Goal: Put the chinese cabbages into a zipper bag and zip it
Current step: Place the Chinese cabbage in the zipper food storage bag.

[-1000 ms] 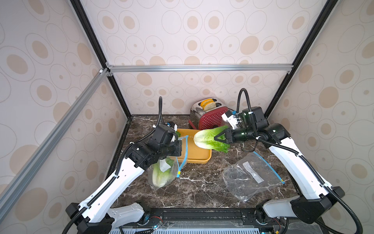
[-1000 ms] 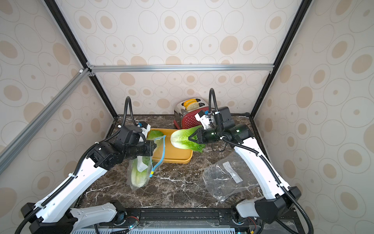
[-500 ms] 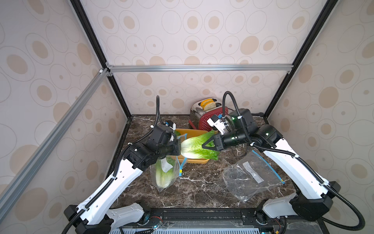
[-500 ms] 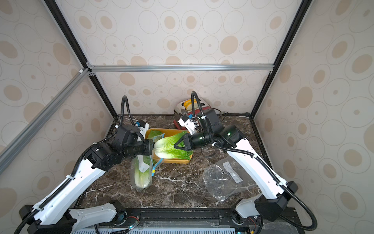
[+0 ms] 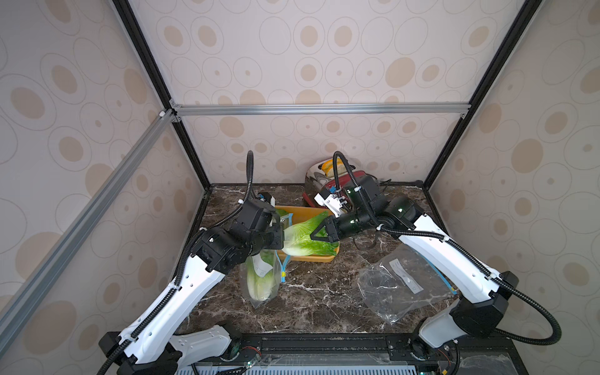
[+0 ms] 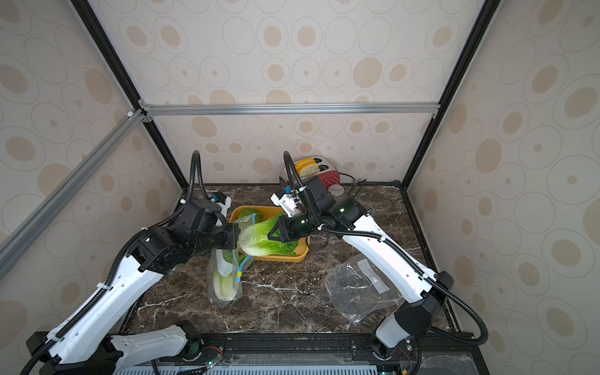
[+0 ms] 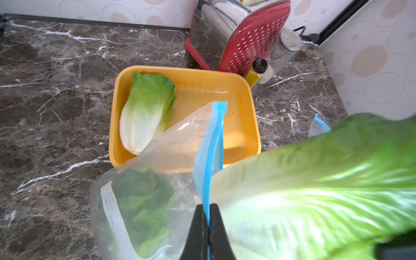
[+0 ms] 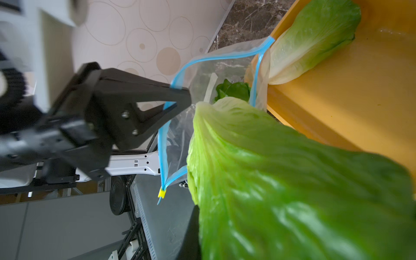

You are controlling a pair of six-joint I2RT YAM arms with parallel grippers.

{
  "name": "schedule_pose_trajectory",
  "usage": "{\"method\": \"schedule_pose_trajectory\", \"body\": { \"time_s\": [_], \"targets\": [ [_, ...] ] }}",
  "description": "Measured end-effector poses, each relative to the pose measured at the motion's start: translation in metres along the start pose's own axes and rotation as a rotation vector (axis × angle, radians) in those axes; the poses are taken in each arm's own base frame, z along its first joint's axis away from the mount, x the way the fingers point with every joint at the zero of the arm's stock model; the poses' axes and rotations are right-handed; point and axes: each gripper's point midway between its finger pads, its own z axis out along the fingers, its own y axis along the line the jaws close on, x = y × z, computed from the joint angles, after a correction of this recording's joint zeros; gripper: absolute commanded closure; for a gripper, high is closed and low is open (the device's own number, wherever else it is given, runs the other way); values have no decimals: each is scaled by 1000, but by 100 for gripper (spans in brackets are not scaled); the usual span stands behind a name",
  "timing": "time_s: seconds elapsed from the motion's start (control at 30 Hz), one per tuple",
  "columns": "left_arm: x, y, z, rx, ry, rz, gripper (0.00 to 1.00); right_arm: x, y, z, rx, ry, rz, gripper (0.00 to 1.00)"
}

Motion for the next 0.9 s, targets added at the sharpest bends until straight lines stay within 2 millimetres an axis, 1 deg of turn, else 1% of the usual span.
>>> {"method": "schedule_pose_trajectory", "body": {
  "time_s": [0.17, 0.27, 0.37, 0.47, 0.57, 0.67, 0.77, 0.83, 0.9],
  "targets": [
    [-3, -2, -4, 15, -14, -1, 100, 2, -6, 0, 32, 4, 0, 95],
    [-5, -10, -3, 53, -17, -4, 100, 5, -5, 0, 38, 15, 4, 95],
    [-10, -20, -2, 92, -14, -7, 100, 1, 9, -2, 13, 16, -7, 95],
    [-16, -30, -1, 131, -21, -8, 100, -8, 29, -11, -32, -9, -26, 94],
    [-19, -34, -3, 152, -32, -10, 100, -12, 38, -17, -56, -22, -22, 94],
    [-19, -35, -3, 157, -33, -10, 100, -10, 39, -10, -51, -3, -17, 94],
    [-20, -33, -5, 152, -39, -13, 100, -7, 39, 7, -40, 31, -21, 94],
    [-21, -32, -8, 151, -49, -14, 100, -4, 36, 20, -33, 60, -13, 93],
    [-22, -31, -12, 154, -60, -16, 100, -3, 29, 29, -14, 77, -4, 93]
  ]
}}
